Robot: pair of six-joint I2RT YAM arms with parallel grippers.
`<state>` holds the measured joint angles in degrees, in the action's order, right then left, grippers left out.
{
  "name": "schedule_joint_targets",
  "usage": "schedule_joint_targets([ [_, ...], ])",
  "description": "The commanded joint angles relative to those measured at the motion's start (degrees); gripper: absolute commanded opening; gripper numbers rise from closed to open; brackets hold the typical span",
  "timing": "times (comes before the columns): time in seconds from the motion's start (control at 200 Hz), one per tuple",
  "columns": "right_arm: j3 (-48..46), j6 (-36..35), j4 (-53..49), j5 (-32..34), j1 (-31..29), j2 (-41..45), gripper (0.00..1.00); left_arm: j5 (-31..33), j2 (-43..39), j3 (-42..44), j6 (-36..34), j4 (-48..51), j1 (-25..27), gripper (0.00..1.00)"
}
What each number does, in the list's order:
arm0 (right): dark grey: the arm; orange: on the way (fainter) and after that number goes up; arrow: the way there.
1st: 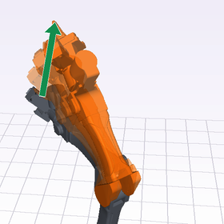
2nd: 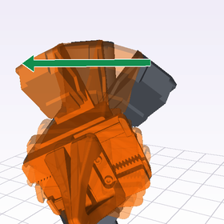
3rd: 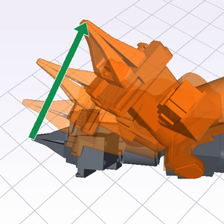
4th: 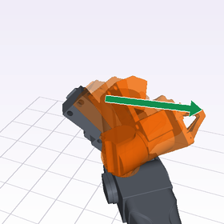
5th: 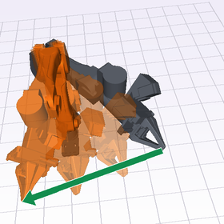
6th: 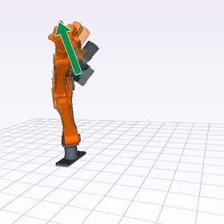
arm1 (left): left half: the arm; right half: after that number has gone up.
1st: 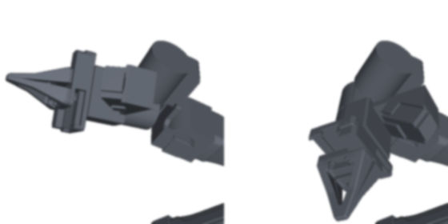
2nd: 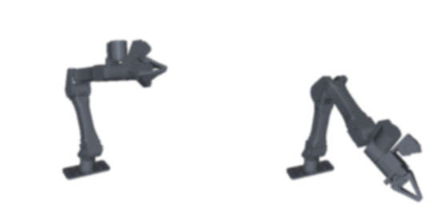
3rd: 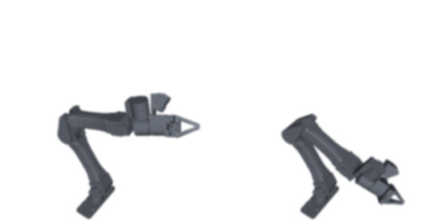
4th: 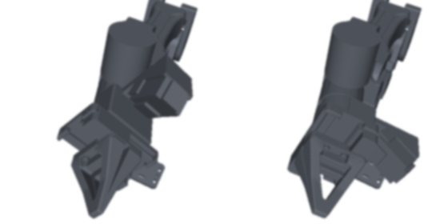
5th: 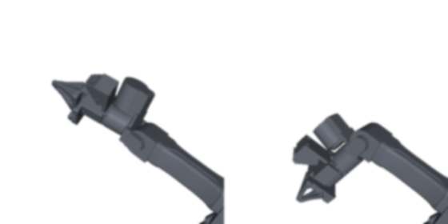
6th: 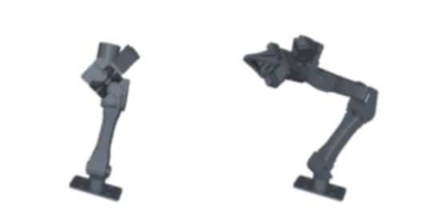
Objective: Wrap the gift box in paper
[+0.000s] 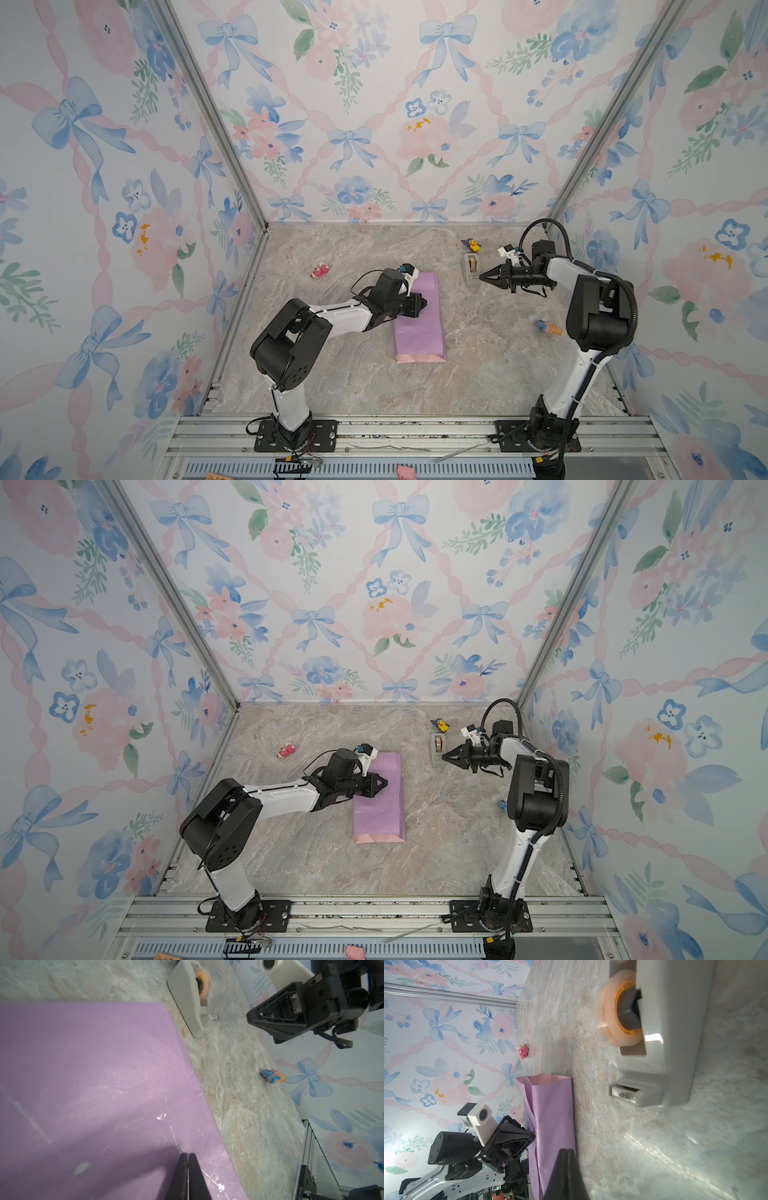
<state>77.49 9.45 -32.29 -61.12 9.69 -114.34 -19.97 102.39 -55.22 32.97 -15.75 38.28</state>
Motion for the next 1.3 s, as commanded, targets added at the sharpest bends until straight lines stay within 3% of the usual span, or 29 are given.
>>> schedule_joint_targets([
  [0.0, -1.70, 0.96, 2.94, 2.94, 0.32, 1.57, 0.01, 1.36, 0.53, 2.72, -0.80, 8.23, 0.39, 0.08],
  [0.135, -0.46, -0.75, 6.71, 5.54, 0.32, 2.53, 0.34, 1.42, 0.53, 2.67, -0.89, 8.19, 0.38, 0.08],
  [0.195, 0.99, -1.61, 8.07, 6.28, 0.32, 1.97, 0.41, 1.43, 0.61, 2.60, -0.89, 8.14, 0.39, 0.08],
  [0.35, 6.65, -4.10, 8.18, 7.58, 0.11, -2.37, 0.41, 1.41, 1.13, 2.11, -0.80, 8.01, 0.39, 0.08],
  [0.62, 16.54, -12.58, -1.88, 7.18, -1.86, -11.85, 0.41, 1.46, 1.88, 1.00, -0.97, 8.51, 0.39, 0.08],
  [1.295, 25.61, -21.90, -14.81, 3.25, -3.77, -20.36, 0.39, 1.51, 1.94, 0.98, -0.80, 8.54, 0.36, 0.08],
])
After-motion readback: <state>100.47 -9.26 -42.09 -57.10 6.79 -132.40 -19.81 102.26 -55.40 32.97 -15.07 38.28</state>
